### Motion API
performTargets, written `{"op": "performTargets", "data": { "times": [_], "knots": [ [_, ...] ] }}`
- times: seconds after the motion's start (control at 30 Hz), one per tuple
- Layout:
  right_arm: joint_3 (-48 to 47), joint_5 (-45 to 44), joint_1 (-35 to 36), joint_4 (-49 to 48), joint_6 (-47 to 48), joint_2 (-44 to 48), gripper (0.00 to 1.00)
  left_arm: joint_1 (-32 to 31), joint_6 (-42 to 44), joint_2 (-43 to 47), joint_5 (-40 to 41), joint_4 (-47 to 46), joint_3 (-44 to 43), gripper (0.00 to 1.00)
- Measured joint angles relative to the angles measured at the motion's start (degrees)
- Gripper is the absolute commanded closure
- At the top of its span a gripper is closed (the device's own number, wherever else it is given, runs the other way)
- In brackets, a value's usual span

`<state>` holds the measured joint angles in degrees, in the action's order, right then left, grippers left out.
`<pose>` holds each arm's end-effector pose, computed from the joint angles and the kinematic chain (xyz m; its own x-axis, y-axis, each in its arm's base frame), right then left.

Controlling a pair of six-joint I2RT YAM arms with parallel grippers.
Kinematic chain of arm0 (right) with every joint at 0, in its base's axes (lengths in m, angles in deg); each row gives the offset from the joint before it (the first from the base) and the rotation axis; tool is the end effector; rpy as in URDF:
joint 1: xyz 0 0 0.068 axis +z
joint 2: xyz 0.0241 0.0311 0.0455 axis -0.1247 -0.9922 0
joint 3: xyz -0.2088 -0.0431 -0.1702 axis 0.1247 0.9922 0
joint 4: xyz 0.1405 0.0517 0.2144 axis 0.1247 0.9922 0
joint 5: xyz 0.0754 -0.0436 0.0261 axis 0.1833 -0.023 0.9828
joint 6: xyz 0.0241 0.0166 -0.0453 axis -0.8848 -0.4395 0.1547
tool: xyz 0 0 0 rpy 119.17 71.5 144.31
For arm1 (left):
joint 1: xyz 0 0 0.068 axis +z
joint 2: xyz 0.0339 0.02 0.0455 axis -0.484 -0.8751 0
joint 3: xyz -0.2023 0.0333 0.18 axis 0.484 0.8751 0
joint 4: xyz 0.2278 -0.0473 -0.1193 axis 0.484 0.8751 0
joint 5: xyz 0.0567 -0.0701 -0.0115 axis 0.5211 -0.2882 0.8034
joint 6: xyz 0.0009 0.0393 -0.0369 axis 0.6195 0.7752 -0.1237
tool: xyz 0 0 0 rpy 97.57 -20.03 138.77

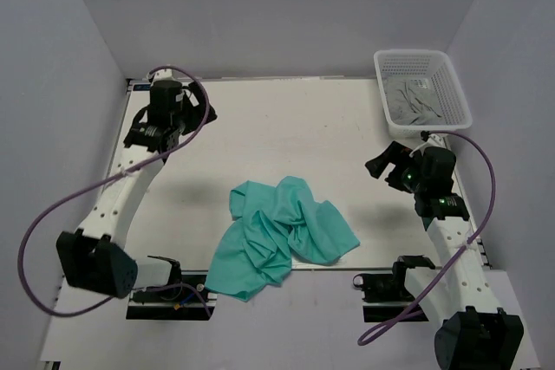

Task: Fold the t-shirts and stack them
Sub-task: Flatten out the tshirt

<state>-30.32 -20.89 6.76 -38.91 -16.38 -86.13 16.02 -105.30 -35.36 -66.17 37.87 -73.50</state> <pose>0.1852 0.0063 0.2635 -0.4943 0.4442 -0.7472 0.0470 0.8720 0.4873 0.2968 -0.0605 0.3511 -0.5239 -0.3978 -0.7532 -0.2479 0.9172 -0.3119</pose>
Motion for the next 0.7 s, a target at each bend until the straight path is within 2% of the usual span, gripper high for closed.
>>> {"op": "performTargets", "data": {
  "times": [0.13,0.27,0.37,0.53,0.7],
  "knots": [
    [0.0,-0.1,0.0,0.0,-0.6,-0.8,0.09,-0.4,0.2,8.7,-5.3,-2.5,6.2,0.01],
    [1.7,3.6,0.0,-2.9,1.2,-2.5,0.09,-1.1,-2.5,11.1,-12.9,-3.8,14.4,0.01],
    [2.6,6.5,0.5,-3.0,2.7,-4.4,0.09,-1.8,-3.8,6.8,-18.4,-3.3,20.7,0.01],
    [2.6,5.6,5.8,-2.4,5.4,-6.2,0.09,-5.7,-6.1,-4.2,-19.6,2.9,29.1,0.01],
    [1.3,2.9,14.4,0.0,7.6,-9.6,0.09,-13.7,-8.3,-5.7,-18.4,8.6,29.7,0.01]
  ]
}}
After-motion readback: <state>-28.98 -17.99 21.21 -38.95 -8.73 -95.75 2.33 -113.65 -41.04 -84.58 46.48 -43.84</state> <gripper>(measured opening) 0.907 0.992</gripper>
